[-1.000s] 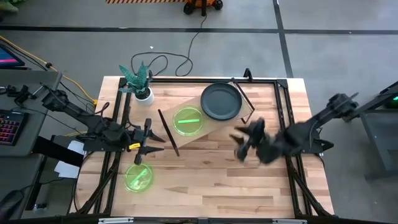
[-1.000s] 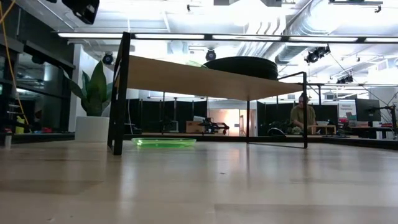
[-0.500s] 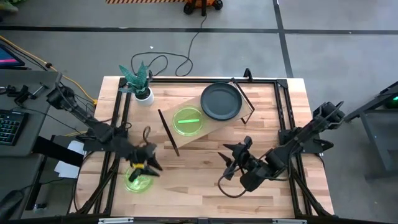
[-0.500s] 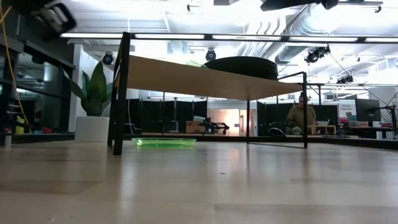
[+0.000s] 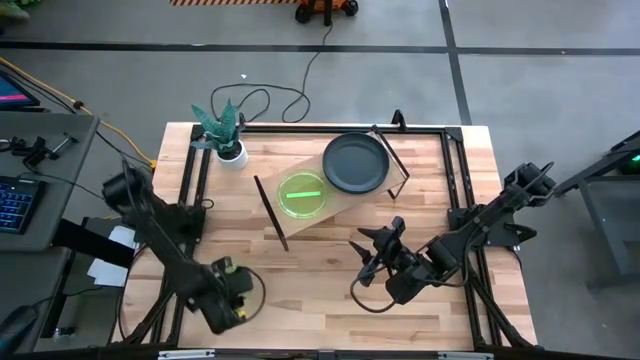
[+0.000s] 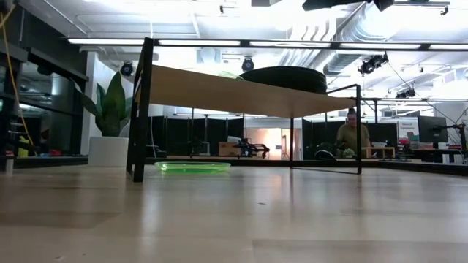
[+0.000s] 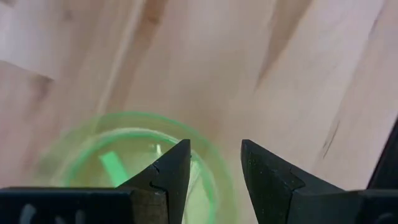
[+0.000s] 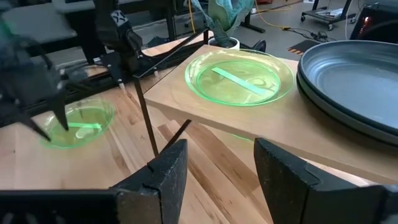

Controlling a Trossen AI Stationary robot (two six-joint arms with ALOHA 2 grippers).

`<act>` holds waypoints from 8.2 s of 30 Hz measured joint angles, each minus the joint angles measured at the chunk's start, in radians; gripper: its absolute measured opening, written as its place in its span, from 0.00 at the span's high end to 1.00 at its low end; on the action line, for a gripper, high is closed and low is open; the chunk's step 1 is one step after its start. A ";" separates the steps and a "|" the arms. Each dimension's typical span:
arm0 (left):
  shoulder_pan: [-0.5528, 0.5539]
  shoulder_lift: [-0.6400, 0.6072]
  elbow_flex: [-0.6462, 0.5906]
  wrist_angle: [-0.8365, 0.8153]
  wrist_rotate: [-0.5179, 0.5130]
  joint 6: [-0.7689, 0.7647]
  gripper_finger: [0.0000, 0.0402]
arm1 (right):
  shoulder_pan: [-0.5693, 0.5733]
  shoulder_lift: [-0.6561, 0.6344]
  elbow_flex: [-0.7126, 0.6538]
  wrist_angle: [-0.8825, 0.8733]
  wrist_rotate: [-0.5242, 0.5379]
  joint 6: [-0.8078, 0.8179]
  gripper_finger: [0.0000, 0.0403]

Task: Place and stack plates onto a shelf
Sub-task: Stack the bottom green plate on top of the green plate on the shelf, then stack the green plate on top of the other green plates on the shelf

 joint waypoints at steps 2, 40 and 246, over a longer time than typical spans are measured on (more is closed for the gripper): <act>-0.005 0.069 0.040 0.000 0.021 -0.017 0.67 | 0.000 0.000 0.000 0.000 0.000 0.000 0.58; -0.055 0.256 0.097 -0.072 0.081 -0.274 0.67 | 0.000 0.000 0.000 -0.005 -0.018 0.022 0.58; 0.030 -0.601 -0.418 1.162 -0.654 1.431 0.64 | -0.473 0.857 0.001 1.280 0.002 -0.302 0.58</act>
